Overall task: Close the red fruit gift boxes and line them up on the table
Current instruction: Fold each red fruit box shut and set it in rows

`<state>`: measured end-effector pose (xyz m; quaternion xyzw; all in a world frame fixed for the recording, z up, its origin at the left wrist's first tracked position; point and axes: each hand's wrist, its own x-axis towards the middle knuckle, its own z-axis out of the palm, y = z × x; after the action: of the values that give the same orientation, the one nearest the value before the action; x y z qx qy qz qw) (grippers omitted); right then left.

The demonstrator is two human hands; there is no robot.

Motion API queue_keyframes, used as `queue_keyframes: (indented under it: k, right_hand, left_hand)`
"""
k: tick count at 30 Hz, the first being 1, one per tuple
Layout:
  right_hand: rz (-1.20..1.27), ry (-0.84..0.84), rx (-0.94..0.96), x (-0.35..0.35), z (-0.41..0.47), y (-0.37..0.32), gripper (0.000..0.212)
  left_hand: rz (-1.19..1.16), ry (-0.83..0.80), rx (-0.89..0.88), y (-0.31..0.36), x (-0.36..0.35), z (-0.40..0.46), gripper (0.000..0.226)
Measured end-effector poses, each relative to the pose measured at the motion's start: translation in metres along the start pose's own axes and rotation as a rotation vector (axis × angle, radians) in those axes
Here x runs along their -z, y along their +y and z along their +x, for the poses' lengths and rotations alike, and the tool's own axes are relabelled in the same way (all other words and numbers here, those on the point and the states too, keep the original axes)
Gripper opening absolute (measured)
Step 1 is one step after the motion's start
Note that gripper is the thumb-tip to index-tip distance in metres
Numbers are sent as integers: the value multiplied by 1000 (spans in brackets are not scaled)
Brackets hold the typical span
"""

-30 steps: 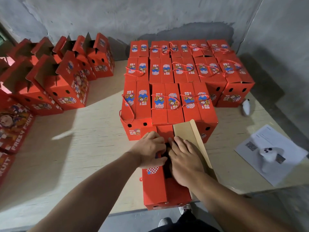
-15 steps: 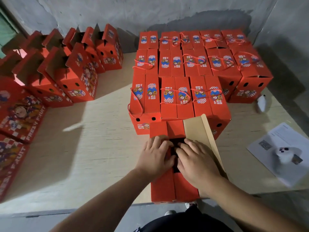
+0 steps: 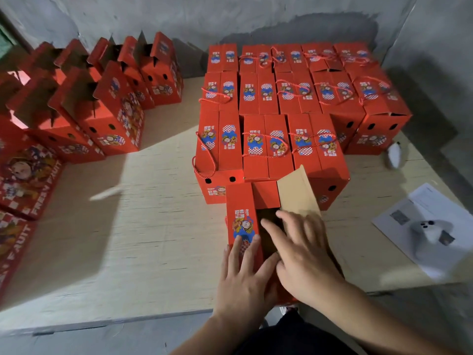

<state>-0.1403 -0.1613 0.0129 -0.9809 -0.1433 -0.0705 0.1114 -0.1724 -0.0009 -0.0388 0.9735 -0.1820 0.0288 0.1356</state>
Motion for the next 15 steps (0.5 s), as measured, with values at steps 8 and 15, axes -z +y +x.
queue_keyframes:
  k: [8,15]
  right_hand:
    - [872,-161,-511,29,32,22,70]
    - [628,-228,-433,-38,59,-6,60]
  left_hand:
    - [22,-96,42,-5,2,1,80]
    - [43,-35,-36,-11,-7,0,92]
